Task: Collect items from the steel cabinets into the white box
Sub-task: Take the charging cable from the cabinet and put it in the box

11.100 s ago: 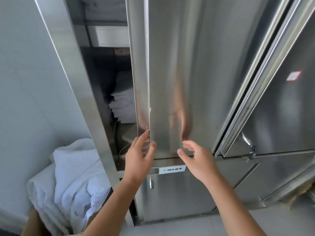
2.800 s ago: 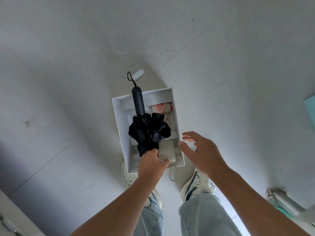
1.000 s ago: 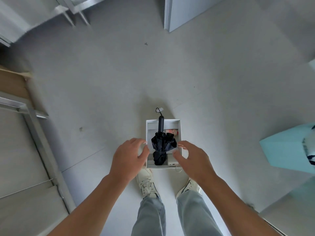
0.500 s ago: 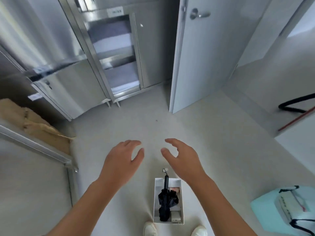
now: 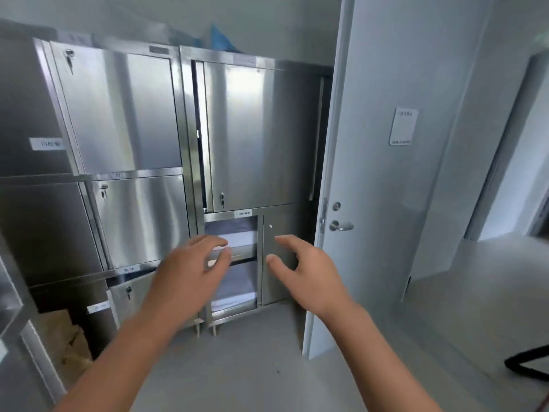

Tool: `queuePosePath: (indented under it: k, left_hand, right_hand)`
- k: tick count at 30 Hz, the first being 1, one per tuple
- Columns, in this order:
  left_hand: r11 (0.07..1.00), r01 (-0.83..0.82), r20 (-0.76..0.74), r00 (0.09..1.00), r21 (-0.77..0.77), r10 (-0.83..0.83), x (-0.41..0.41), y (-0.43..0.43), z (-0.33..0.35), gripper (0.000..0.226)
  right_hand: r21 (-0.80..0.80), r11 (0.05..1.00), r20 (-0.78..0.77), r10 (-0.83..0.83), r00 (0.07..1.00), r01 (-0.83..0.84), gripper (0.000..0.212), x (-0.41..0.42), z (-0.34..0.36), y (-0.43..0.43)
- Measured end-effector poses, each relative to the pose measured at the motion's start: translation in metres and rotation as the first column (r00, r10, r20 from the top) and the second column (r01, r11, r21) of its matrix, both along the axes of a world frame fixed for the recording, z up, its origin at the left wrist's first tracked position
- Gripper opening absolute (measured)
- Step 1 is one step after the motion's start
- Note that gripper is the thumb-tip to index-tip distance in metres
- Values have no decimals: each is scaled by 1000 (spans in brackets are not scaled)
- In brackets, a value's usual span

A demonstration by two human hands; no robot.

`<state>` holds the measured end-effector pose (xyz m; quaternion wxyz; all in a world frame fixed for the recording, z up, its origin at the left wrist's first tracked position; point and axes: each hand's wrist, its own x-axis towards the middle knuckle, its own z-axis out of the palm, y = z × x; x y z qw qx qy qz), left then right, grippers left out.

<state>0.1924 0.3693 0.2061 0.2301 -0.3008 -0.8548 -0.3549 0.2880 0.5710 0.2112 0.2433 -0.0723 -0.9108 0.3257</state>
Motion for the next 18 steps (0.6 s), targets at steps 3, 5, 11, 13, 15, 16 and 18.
queuePosePath:
  k: [3, 5, 11, 13, 15, 16, 18]
  left_hand:
    - [999, -31, -41, 999, -10, 31, -5, -18, 25, 24]
    - [997, -58, -52, 997, -53, 55, -9, -29, 35, 28]
    - [992, -113, -39, 993, -49, 111, -18, -58, 45, 30]
    - [991, -126, -36, 992, -43, 125, -21, -64, 41, 31]
    - [990, -134, -11, 991, -46, 134, -24, -69, 34, 35]
    - [989, -140, 0, 990, -55, 140, -25, -70, 29, 37]
    - [985, -159, 20, 987, -71, 161, -27, -73, 18, 37]
  right_hand:
    - [28, 999, -48, 27, 998, -26, 49, -4, 24, -11]
    - [40, 998, -73, 41, 996, -38, 48, -7, 34, -18]
    - [72, 995, -119, 75, 990, -67, 48, -29, 46, -34]
    - [76, 994, -112, 91, 989, -83, 48, -39, 43, -42]
    - [67, 991, -96, 126, 987, -120, 48, -49, 35, -51]
    - [58, 989, -87, 143, 986, -138, 47, -53, 29, -55]
    - [39, 985, -63, 169, 984, -167, 47, -62, 17, -60]
